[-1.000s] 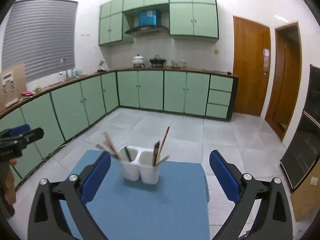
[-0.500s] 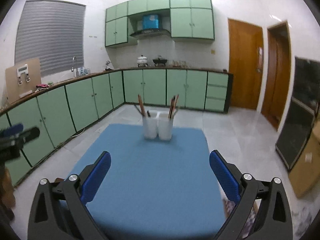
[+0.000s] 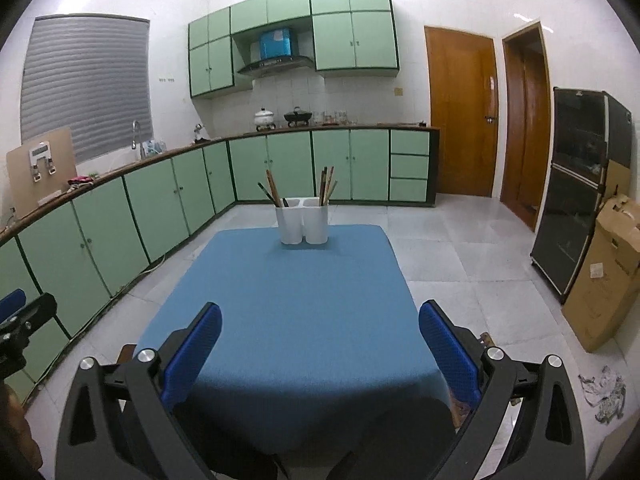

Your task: Organize utensils

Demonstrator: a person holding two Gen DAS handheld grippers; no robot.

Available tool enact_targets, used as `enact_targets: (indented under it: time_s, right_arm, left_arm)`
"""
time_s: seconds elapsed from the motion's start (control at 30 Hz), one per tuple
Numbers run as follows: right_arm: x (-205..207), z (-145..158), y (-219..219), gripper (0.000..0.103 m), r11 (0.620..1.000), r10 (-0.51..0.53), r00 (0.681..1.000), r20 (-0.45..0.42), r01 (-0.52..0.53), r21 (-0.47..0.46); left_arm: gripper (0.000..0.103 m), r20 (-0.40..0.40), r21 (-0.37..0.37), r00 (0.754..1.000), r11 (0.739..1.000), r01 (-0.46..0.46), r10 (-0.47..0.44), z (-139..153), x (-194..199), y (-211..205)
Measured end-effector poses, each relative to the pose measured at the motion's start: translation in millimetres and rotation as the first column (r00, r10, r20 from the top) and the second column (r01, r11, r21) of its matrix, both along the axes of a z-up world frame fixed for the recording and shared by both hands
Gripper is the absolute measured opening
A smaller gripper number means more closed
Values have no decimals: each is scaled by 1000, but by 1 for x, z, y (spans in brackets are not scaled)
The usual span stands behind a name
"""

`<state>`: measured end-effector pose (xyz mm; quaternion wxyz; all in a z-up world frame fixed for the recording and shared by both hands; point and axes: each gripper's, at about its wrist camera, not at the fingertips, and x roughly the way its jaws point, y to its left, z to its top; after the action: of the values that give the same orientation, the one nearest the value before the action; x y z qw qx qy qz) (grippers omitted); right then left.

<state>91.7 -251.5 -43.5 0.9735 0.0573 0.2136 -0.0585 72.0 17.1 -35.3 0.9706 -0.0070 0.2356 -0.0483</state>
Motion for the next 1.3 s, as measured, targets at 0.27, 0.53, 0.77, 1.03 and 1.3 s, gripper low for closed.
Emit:
enact_targets:
  time_s: [0.27, 0.53, 0.77, 1.03, 1.3]
  right_arm:
    - [-25, 10, 10, 97, 999, 38, 998, 50, -38, 2]
    - [-37, 14, 14, 97, 999, 54, 996, 75, -55, 2]
    - [-41, 13, 12, 97, 999, 50, 995, 84, -51, 7]
    - [-43, 12, 14, 97, 999, 50, 995, 85, -51, 9]
    - [-45, 13, 13, 97, 999, 38, 994, 98, -40, 15]
  left_arm:
    - [98, 36, -1, 998, 999, -51, 51, 21, -38, 0]
    - [98, 84, 4, 995, 998, -60, 60, 36, -60, -3]
    - [98, 84, -6, 995, 999, -54, 54, 36, -65, -3]
    - [98, 87, 5, 994, 998, -60, 59, 37, -68, -4]
    - [98, 99, 5, 993, 998, -61, 60, 36, -71, -7]
